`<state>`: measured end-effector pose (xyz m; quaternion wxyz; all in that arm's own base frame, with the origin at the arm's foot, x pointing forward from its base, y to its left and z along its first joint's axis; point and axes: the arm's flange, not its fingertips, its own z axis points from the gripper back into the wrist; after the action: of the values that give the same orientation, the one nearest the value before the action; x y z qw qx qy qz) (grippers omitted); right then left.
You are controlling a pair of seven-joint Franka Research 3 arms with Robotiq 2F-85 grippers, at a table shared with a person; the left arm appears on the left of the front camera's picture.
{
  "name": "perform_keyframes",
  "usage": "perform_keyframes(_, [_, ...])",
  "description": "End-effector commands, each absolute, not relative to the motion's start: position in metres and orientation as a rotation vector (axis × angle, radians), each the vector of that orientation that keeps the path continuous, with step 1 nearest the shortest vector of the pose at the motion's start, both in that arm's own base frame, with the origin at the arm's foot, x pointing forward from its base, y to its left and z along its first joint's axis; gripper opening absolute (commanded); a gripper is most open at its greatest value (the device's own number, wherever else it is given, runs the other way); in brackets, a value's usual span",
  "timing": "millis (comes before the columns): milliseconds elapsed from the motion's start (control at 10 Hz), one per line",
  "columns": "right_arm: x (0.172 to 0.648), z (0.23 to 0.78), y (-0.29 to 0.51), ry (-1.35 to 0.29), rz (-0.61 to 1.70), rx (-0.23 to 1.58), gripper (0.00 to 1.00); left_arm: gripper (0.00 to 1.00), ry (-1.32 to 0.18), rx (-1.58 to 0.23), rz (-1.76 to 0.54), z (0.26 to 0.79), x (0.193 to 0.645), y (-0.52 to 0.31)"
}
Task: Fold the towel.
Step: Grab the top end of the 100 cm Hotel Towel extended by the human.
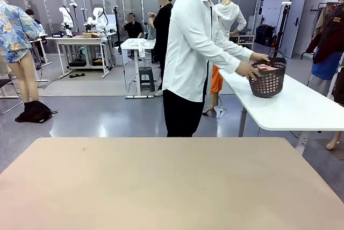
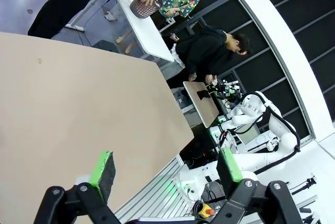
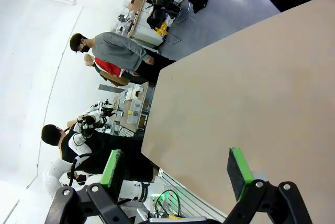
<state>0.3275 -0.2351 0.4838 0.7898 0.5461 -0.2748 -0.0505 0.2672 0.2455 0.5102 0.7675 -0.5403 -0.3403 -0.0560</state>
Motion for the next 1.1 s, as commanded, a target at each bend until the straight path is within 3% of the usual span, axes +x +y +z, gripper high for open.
perform_keyframes(0, [0.3285,0.4841,-0.2357,-0.599,-0.1,1.182,1.0,1.0,-0.756,-1.19,-0.134,0.5121,0.2681,0.2468])
perform_keyframes(1000, [0.3285,0.4841,-0.2357,-0.599,-0.1,1.182,1.0,1.0,-0.756,-1.19,-0.134,0.5121,0.2681,0.2468])
